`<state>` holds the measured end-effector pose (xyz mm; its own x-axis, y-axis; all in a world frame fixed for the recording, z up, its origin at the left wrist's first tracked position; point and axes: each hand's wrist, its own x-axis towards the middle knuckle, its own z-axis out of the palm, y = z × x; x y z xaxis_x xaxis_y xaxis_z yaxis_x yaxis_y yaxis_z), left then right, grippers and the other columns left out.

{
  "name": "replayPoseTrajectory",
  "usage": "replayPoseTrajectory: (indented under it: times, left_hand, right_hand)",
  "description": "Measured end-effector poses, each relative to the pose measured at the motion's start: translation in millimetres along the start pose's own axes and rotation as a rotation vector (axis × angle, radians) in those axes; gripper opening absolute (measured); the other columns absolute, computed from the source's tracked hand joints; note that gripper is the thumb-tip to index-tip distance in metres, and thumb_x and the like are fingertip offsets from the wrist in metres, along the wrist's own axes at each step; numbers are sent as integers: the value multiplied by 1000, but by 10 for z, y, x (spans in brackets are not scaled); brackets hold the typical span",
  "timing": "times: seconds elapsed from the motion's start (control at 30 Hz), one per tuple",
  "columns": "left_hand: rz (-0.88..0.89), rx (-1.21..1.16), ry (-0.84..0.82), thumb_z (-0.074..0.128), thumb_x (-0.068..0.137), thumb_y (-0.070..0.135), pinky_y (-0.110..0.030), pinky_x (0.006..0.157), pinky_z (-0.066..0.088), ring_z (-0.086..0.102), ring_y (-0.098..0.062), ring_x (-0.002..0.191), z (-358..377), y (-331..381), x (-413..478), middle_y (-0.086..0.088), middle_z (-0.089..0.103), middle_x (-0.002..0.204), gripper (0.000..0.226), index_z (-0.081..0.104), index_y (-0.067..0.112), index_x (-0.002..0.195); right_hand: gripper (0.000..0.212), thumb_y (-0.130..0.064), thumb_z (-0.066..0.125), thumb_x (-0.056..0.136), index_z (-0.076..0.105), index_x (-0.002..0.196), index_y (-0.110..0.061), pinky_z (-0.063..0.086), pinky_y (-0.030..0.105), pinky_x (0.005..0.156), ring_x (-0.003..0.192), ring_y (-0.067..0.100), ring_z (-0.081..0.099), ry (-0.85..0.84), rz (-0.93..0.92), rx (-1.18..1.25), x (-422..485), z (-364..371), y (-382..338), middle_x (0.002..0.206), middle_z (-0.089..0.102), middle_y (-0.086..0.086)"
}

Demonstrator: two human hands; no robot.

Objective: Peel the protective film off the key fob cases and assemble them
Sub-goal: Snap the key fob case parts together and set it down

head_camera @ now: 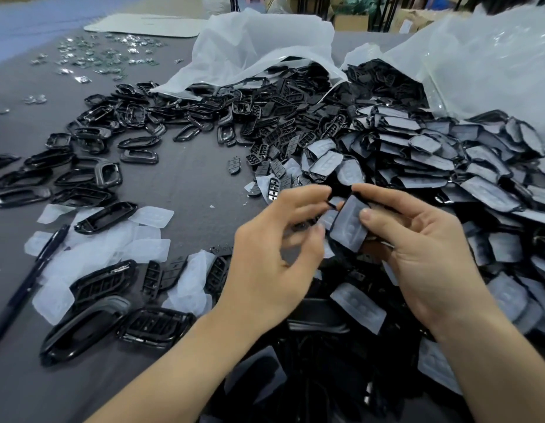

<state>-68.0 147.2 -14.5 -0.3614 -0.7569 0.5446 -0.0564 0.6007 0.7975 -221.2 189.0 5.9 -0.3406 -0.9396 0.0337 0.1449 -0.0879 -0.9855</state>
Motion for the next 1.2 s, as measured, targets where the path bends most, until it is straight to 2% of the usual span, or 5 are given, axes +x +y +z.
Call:
replayPoseTrajectory:
  times: [0.13,0.2,0.67,0.87,1.2]
  left_hand:
    - [-335,-179,-5,65,88,28,-15,59,53,59,-27,59,47,22,0,7,72,78,31,56,37,116]
    - [-398,-288,-12,66,88,23,-16,59,53,62,-10,59,71,15,3,4,67,62,24,61,30,111]
    - [-234,-63,-78,63,85,16,-16,60,53,64,-1,55,91,-40,-41,9,72,71,23,66,31,101]
    - [-205,-59,-65,66,86,12,-10,59,49,65,2,57,89,-6,-34,14,73,76,27,64,38,97]
    - [-284,-222,-103,64,89,11,-25,65,58,73,-10,75,65,-22,-40,6,76,82,23,68,31,100]
  right_hand:
    - [30,1,61,88,74,96,-24,58,30,68,79,19,72,3,-104,-111,-25,51,48,84,75,5]
    - [30,1,61,88,74,97,-25,59,36,74,83,23,72,8,-143,-142,-23,61,71,87,75,5]
    - [20,-8,69,84,73,78,-27,56,44,79,75,16,67,81,-168,-194,3,39,118,75,71,-2]
    - [16,-7,69,84,71,79,-22,52,19,68,71,10,67,52,-200,-267,24,13,101,75,73,-2]
    - [20,-6,67,85,73,76,-23,53,20,67,69,10,65,-2,-123,-199,43,-17,90,71,71,-2]
